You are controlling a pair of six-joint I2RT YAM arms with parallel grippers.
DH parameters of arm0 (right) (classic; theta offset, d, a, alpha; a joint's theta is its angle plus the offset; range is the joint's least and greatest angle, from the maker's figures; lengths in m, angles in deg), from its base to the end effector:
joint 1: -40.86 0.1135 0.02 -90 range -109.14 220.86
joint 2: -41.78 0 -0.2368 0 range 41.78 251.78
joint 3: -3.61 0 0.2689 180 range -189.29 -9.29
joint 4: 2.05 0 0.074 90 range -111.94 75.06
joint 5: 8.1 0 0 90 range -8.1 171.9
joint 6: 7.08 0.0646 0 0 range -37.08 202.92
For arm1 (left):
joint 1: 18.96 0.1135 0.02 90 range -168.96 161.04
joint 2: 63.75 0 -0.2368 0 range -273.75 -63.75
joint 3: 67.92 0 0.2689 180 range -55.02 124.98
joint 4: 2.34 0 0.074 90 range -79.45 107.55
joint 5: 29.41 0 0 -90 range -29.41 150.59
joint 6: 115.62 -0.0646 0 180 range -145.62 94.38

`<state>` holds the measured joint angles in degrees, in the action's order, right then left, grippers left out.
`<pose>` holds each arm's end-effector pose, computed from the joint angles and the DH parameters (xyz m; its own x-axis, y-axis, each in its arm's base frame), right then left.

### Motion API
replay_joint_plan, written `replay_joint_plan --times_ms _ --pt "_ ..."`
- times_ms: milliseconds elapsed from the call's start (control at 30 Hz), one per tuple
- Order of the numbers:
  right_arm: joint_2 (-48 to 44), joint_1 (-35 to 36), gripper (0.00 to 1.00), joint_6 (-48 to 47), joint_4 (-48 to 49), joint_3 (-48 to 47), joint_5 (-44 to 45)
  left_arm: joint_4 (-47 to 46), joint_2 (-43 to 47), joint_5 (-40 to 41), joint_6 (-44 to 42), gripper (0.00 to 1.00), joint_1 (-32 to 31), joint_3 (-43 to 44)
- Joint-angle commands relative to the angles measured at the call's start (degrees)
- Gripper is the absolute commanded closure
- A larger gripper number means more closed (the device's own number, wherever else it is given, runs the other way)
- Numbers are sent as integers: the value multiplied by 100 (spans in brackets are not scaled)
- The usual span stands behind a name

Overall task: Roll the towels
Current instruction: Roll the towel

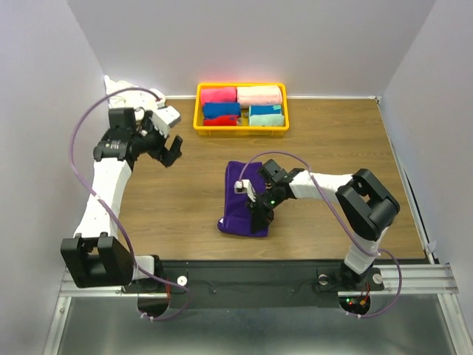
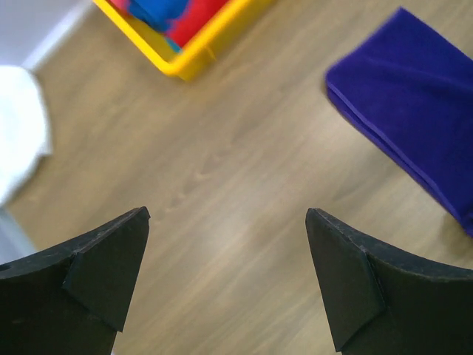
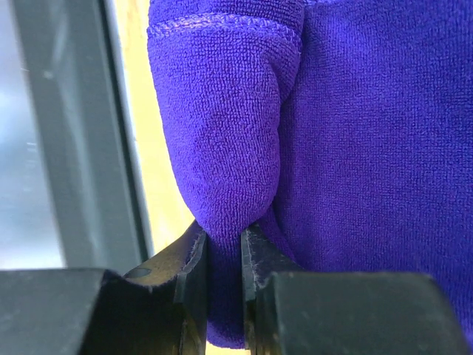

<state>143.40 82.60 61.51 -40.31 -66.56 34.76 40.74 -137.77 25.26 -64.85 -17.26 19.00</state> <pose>0.2207 0.2604 0.0945 -0.4170 -0.7049 -0.5738 -0.8537 0.0870 0.5135 0.3274 -0.0277 0.3375 -0.0885 0.5136 -0.8535 0.6861 0.6526 0.3215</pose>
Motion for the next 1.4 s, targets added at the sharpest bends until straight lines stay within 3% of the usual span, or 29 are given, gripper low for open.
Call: replay_joint_plan --times_ms 0,67,100,167,267,300,467,667,833,967,1100,1367 --pt "445 -183 100 75 -574 -222 -585 -284 711 -387 90 1 -369 -571" --pt "604 -271 99 32 -662 -336 -709 -1106 1438 15 291 1 -738 -922" --pt "717 -315 99 -3 -767 -433 -788 -1547 1843 601 519 1 -1132 -1264" --pt "788 -350 100 -30 -803 -503 -815 -1700 2056 1088 705 1 -1460 -1468" --pt "929 -455 99 -56 -900 -583 -964 -1028 1857 827 592 1 -1812 -1285" --pt "964 -491 99 -65 -961 -592 -1016 -937 1821 1105 574 1 -2065 -1302" --pt "1271 -587 99 -258 -1225 -697 -1096 -1155 2171 2722 -32 1 -4294 -2345" --pt "1799 -684 99 -487 -1708 -978 -1403 -971 2269 2829 -586 1 -5835 -3103" --pt "2133 -763 99 -627 -2007 -1206 -1606 -1603 1883 3233 -262 1 -6767 -3665" --pt "2300 -851 98 -707 -2227 -1356 -1624 -2358 1515 3234 -243 4 -7094 -4114" --pt "2423 -860 97 -707 -2341 -1514 -1553 -2931 1040 3787 -446 14 -7192 -4361" --pt "2573 -860 96 -751 -2482 -1594 -1492 -3757 407 4219 -718 16 -7236 -4563"
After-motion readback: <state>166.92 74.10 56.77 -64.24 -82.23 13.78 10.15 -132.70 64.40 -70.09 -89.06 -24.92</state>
